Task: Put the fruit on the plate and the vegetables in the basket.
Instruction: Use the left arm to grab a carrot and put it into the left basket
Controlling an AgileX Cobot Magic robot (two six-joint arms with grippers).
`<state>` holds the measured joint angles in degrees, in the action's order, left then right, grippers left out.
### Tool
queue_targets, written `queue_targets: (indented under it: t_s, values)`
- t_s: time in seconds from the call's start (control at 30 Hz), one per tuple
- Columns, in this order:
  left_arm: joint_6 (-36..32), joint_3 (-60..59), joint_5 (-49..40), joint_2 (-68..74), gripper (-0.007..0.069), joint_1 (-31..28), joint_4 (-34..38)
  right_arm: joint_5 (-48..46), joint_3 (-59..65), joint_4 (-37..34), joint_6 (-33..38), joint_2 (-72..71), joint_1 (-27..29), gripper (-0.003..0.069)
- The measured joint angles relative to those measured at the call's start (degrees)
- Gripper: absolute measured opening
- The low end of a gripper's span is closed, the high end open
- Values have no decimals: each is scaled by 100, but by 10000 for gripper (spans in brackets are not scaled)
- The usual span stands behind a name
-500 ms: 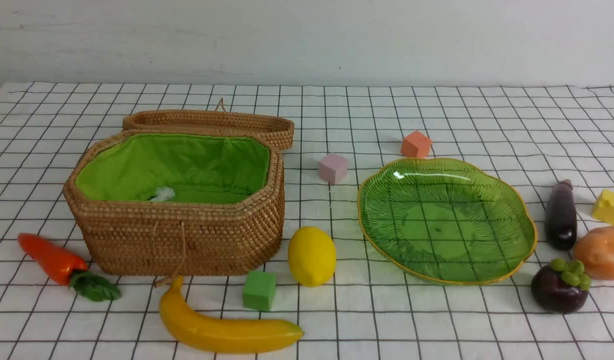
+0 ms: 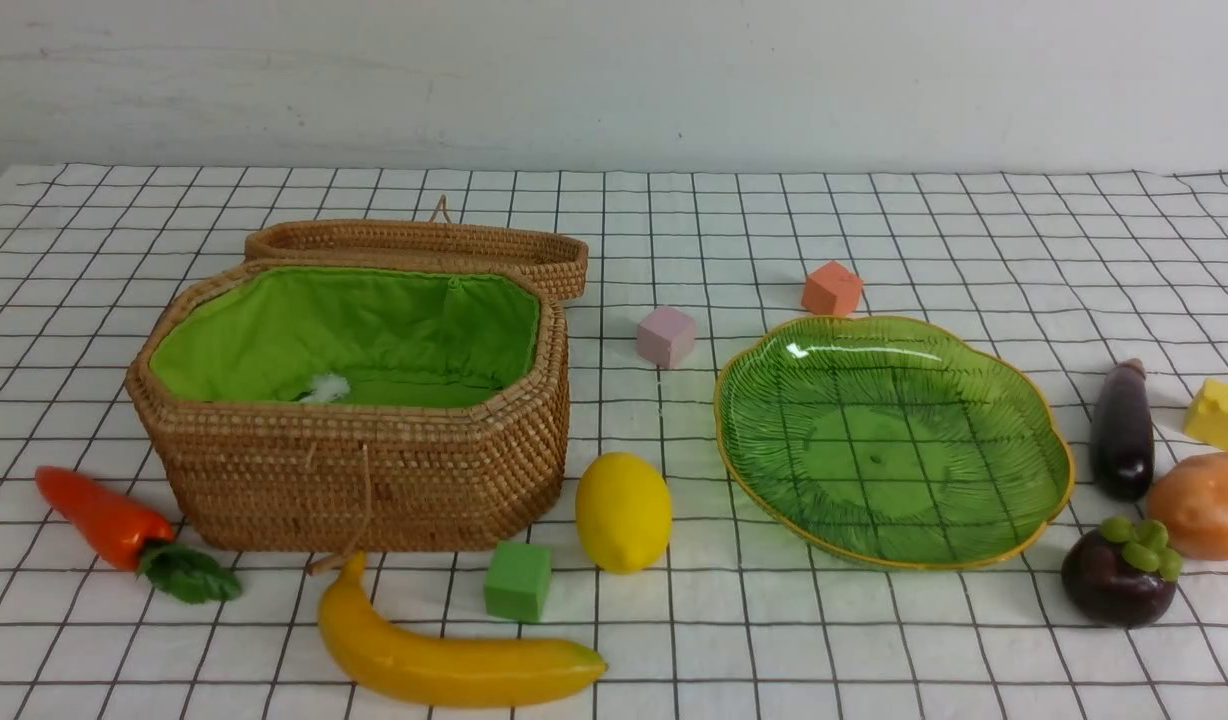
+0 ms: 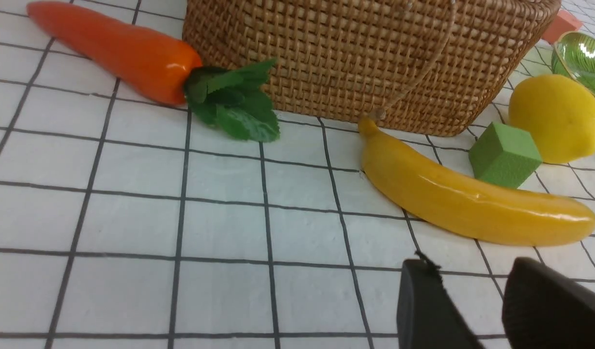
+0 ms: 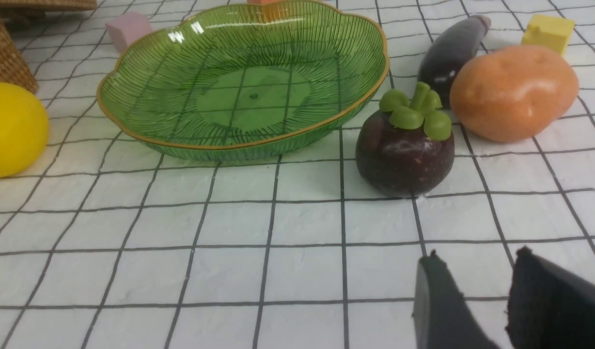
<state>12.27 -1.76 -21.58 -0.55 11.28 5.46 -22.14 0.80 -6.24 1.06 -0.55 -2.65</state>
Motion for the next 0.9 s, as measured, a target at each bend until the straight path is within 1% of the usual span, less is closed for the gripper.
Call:
queue_targets:
  t_s: [0.03,0.1,0.17,0.2,0.27,0.33,0.37,0.43,0.47,0.53,0.57,0.6,0.67,0.7,0.73,0.8,0.83,0.87,0.9]
  values:
    - [0,0,53,0,239,0,9,0,0,0,0,0,0,238]
    - [163,0,329,0,239,0,276,0,0,0,0,0,0,238]
    - [565,0,683,0,239,0,822,0,0,0,0,0,0,238]
    - [842,0,867,0,239,0,1313,0,0,0,0,0,0,238]
    - [1059,0,1002,0,239,0,1648,0,0,0,0,0,0,238]
    - [1409,0,1358,0,239,0,2309,0,0,0,0,0,0,238]
    - [1435,0,1394,0,239,0,2345,0,0,0,0,0,0,238]
    - [1514,0,1825,0,233,0,2681,0,0,0,0,0,0,238]
    - [1526,23,1852,0,216,0,2787,0,0,0,0,0,0,238]
    - [1498,158,1670,0,186,0,2807,0,0,0,0,0,0,238]
    - [1438,272,1512,14,157,0,2786,0,0,0,0,0,0,238]
    - [1280,584,1172,142,111,0,2688,0,0,0,0,0,0,238]
    - [989,1022,661,532,52,0,2449,0,0,0,0,0,0,238]
    - [989,1076,661,588,46,0,2416,0,0,0,0,0,0,238]
    - [821,1473,247,1063,13,0,2188,0,0,0,0,0,0,238]
    - [701,2048,-254,1821,-11,0,1878,0,0,0,0,0,0,238]
    - [662,2392,-568,2290,-13,0,1701,0,0,0,0,0,0,238]
    - [655,2532,-703,2483,-13,0,1589,0,0,0,0,0,0,238]
    - [631,3010,-1218,3158,-13,0,1334,0,0,0,0,0,0,238]
